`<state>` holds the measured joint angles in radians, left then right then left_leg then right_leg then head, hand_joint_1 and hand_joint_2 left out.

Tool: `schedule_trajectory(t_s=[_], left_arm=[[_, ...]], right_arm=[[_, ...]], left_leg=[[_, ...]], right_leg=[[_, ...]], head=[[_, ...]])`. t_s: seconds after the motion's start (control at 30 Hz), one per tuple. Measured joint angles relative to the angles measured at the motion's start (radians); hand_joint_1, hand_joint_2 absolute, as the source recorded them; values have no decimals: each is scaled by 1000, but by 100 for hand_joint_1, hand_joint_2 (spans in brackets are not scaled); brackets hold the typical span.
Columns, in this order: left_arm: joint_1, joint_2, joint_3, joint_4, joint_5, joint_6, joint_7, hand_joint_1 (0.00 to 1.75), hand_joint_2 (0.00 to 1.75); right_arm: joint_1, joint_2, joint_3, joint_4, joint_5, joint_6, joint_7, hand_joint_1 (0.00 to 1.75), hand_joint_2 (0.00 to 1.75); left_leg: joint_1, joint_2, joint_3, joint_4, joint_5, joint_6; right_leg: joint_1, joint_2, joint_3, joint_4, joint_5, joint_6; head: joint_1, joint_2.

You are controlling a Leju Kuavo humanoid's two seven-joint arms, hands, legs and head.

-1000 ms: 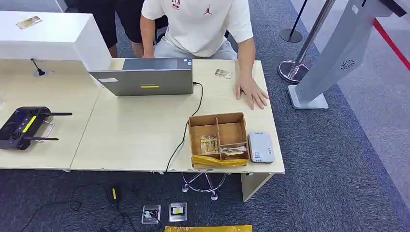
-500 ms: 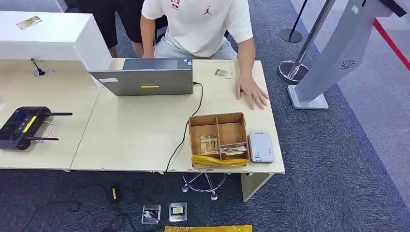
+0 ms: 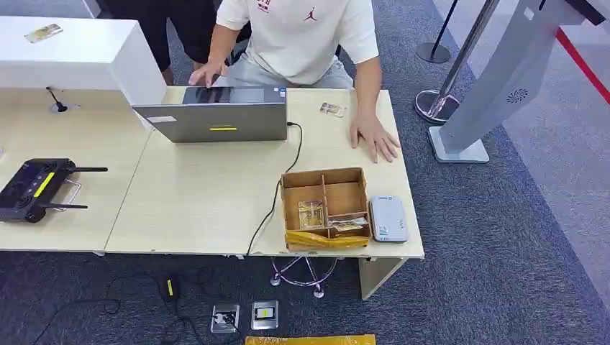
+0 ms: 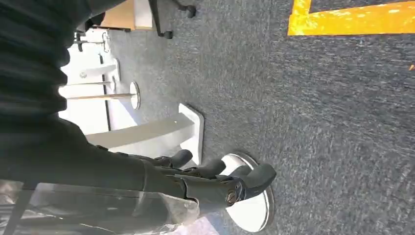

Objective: Pass the card to the sensor for recognition and then transmit it.

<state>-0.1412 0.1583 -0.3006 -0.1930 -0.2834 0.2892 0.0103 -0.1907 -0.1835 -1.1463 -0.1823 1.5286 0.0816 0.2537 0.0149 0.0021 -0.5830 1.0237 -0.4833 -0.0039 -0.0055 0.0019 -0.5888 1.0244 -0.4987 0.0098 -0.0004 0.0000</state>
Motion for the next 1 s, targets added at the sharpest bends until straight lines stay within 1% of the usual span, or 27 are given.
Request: schedule_trajectory(t_s=[0.37, 0.63, 0.87, 1.0], left_arm=[[0, 5, 3, 0, 15, 19, -6, 0, 0], [0, 29, 3, 0, 5, 27, -6, 0, 0], [10, 40, 7, 0, 12, 34, -26, 0, 0], [11, 40, 6, 0, 4, 33, -26, 0, 0]], right_arm=[[3, 0, 0, 0, 1, 0, -8, 0, 175], [13, 10, 1, 0, 6, 2, -23, 0, 175], [17, 22, 21, 0, 9, 9, -34, 0, 175], [17, 25, 28, 0, 9, 8, -43, 0, 175]], left_leg=[[0, 0, 0, 0, 0, 0], [0, 0, 0, 0, 0, 0], [0, 0, 0, 0, 0, 0], [0, 0, 0, 0, 0, 0]], right_leg=[[0, 0, 0, 0, 0, 0], [0, 0, 0, 0, 0, 0], [0, 0, 0, 0, 0, 0], [0, 0, 0, 0, 0, 0]], head=[[0, 0], [-1, 0], [0, 0], [0, 0]])
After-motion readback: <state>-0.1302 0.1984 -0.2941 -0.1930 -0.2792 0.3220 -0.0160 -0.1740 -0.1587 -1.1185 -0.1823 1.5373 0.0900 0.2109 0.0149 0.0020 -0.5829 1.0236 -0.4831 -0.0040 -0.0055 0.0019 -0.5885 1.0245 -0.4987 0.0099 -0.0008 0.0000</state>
